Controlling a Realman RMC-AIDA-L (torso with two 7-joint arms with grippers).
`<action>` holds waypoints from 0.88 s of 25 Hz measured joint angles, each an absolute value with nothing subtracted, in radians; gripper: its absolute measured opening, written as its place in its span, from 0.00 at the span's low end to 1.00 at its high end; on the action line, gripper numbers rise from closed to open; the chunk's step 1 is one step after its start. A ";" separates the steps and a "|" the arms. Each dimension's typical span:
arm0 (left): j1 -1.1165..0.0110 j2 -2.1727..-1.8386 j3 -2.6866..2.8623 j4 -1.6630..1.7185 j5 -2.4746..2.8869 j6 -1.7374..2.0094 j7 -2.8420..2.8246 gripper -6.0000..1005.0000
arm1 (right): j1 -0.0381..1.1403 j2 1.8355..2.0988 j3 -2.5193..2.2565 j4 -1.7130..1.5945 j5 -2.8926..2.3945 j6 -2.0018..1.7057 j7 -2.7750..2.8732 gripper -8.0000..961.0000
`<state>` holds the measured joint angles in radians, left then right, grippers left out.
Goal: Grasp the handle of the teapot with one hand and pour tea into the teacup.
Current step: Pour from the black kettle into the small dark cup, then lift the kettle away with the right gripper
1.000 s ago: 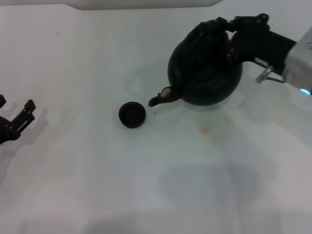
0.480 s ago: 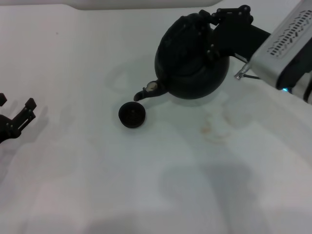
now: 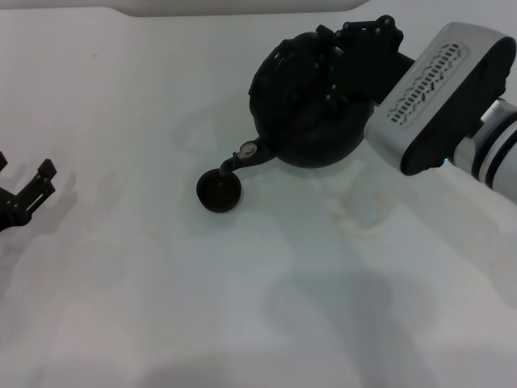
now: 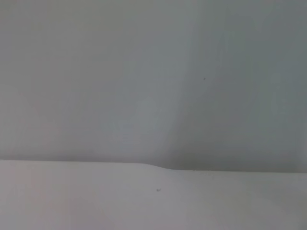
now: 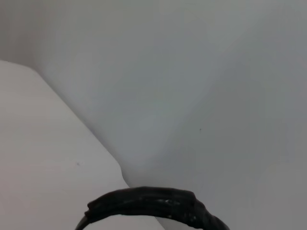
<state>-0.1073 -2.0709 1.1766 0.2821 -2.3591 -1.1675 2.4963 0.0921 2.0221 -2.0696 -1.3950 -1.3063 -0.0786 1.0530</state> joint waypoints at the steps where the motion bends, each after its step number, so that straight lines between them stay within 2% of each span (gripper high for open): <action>1: -0.107 -2.071 1.177 0.282 -2.359 -1.167 2.499 0.83 | 0.092 2.022 -2.077 -1.398 -1.315 -0.067 1.053 0.14; 22: -0.113 -2.074 1.177 0.281 -2.359 -1.159 2.506 0.83 | 0.091 2.018 -2.219 -1.418 -1.472 0.136 1.052 0.13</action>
